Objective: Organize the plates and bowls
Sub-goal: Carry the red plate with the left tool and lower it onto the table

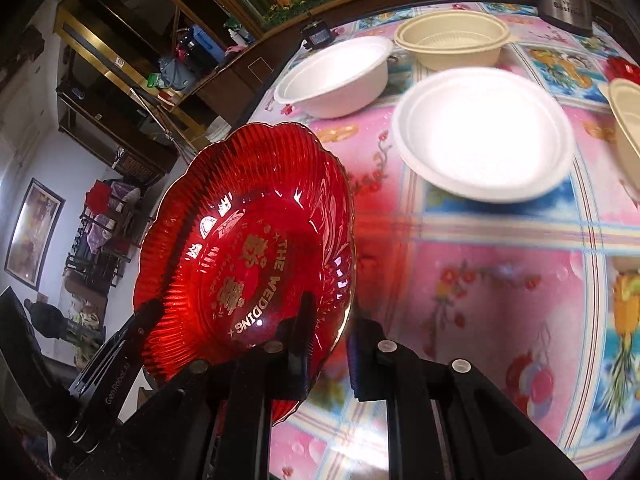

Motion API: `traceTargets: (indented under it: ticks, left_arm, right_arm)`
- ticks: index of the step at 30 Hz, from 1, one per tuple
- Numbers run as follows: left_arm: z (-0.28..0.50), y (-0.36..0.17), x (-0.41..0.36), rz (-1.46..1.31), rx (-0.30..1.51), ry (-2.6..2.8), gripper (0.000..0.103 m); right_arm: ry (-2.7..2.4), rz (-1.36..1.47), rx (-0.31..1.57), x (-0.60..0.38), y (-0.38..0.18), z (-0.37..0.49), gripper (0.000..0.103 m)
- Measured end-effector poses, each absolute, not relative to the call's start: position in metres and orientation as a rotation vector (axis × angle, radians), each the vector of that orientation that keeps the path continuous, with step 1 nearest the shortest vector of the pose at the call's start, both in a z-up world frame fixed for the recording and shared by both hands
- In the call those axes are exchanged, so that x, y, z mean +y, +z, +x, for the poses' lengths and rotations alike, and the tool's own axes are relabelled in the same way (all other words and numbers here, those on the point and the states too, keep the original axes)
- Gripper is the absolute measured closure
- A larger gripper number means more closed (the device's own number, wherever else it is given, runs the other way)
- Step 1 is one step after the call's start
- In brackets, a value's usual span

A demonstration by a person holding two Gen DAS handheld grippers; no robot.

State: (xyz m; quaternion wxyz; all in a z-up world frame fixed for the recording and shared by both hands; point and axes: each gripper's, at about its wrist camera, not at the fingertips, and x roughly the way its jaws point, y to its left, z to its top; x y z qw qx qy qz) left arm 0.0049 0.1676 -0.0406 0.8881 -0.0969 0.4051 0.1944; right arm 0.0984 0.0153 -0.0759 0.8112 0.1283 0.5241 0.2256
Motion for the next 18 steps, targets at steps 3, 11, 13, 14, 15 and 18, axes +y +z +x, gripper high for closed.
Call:
traceTargets:
  ticks: [3,11,13,14,15,18]
  left_arm:
    - [0.001,-0.046,0.166,-0.198,0.852,0.403,0.094]
    - [0.001,-0.054,0.168,-0.197,0.865,0.407,0.094]
    - [0.002,-0.055,0.169,-0.197,0.863,0.409,0.094]
    - [0.002,-0.055,0.169,-0.197,0.864,0.409,0.094]
    - [0.002,-0.056,0.169,-0.197,0.866,0.409,0.094]
    - [0.001,-0.058,0.169,-0.196,0.869,0.410,0.094]
  right_arm:
    - [0.476,0.275,1.129,0.015,-0.080,0.097,0.089]
    - [0.469,0.268,1.146,0.019,-0.090,0.100,0.089]
    - [0.469,0.268,1.147,0.021,-0.090,0.100,0.089]
    - [0.469,0.267,1.147,0.021,-0.090,0.100,0.089]
    - [0.469,0.267,1.148,0.022,-0.091,0.101,0.089]
    - [0.465,0.268,1.152,0.024,-0.095,0.097,0.089]
